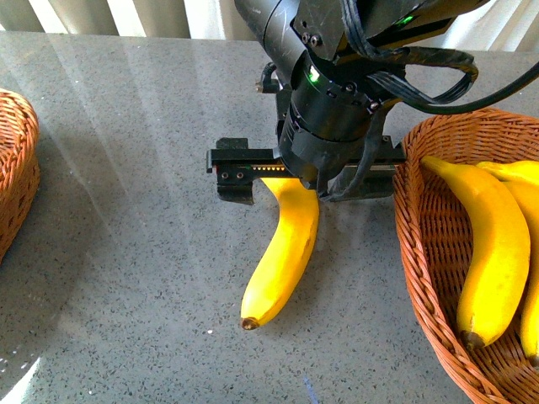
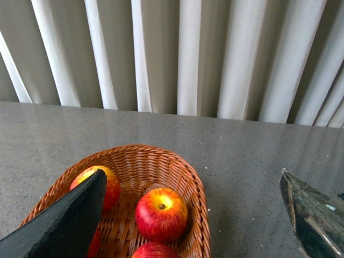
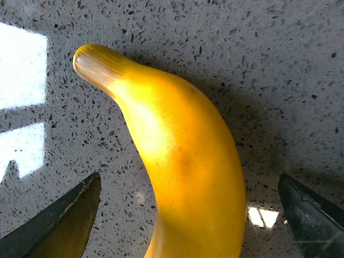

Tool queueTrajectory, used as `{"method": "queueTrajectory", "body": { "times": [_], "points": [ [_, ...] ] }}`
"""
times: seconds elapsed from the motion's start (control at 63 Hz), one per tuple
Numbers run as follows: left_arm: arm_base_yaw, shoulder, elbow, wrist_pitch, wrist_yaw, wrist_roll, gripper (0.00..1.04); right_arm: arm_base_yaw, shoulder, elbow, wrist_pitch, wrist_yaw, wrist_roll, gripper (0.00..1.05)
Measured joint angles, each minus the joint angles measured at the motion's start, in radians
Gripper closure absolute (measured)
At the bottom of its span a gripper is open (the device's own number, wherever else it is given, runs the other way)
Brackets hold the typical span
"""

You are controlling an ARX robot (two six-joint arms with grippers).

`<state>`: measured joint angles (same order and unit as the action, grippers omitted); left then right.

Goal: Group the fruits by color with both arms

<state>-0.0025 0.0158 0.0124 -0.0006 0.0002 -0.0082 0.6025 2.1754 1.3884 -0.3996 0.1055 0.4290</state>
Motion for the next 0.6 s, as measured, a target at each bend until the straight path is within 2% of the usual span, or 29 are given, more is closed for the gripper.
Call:
{"method": "queueTrajectory", "body": {
  "times": [0.349, 0.604],
  "points": [
    [0.0, 0.0, 0.0, 0.0, 0.0, 0.0, 0.09, 0.011, 0.004, 0.005, 0.006, -0.019, -0.001, 0.66],
    [0.0, 0.0, 0.0, 0.0, 0.0, 0.0, 0.09, 0.002, -0.055, 0.0, 0.011, -0.042, 0.0, 0.69]
  ]
}}
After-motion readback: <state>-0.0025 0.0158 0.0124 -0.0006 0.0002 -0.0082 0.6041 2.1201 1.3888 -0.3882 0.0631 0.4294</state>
